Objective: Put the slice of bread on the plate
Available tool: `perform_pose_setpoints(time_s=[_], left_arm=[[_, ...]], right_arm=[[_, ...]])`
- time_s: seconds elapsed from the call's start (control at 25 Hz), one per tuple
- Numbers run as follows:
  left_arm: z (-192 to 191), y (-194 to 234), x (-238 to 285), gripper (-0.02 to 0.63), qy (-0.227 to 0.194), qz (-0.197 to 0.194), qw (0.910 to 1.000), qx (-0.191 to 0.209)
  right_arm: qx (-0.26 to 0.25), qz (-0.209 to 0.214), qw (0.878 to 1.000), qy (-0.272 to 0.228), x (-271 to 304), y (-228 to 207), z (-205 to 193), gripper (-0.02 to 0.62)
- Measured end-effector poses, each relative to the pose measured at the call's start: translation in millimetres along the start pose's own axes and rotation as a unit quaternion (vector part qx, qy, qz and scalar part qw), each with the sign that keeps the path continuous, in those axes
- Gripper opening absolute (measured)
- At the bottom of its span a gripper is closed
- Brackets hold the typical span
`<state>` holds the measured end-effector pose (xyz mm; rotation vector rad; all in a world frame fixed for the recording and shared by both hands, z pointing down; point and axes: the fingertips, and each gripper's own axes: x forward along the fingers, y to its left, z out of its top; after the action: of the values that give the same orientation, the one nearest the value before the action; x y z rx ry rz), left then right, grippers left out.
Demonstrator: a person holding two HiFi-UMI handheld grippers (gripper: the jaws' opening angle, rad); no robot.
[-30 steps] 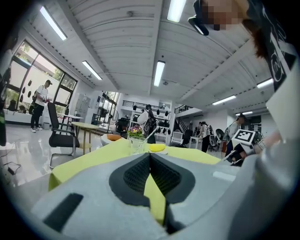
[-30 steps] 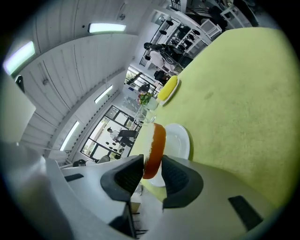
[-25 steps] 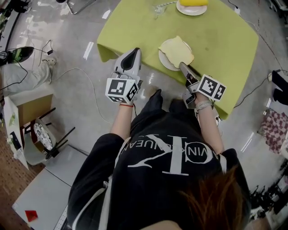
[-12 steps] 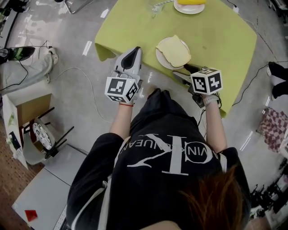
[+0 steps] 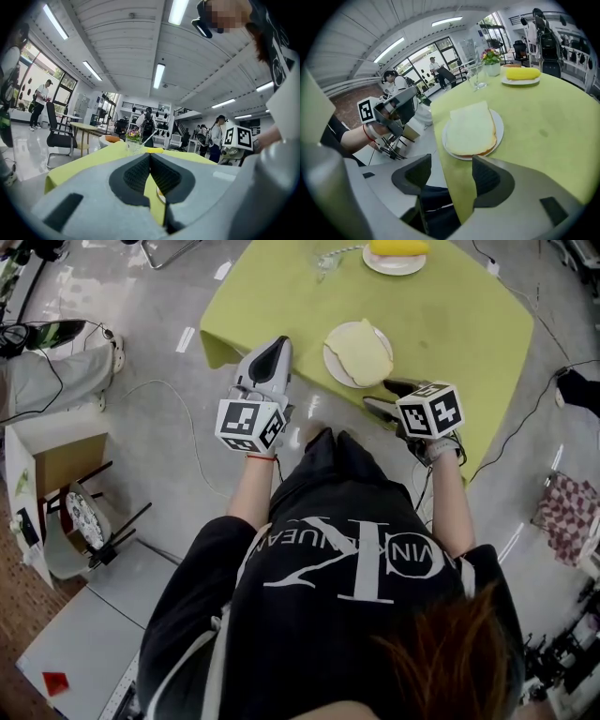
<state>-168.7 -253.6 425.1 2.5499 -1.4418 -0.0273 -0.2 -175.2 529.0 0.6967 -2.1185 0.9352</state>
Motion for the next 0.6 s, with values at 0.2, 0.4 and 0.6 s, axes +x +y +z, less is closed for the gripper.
perform_pose_setpoints(time_s=[0.2,0.4,0.6], left_arm=[[3.7,-9.0,8.8,0.003,-0.002,-0.007,1.0,0.004],[9.8,-15.1,12.5,0.003,-0.001,-0.006,0.9999,0.013],[16.6,-13.3,13.2,0.003,-0.003,0.003,0.9998,0.021]], right_arm=[[-0.01,0.002,0.999,-0.044,-16.6,-5.6,9.9,0.15],[-0.02,-0.019,0.995,-0.095,-32.8,-15.6,23.3,0.033],[-0.029,-0.036,0.987,-0.151,-47.0,-22.4,42.6,0.002]])
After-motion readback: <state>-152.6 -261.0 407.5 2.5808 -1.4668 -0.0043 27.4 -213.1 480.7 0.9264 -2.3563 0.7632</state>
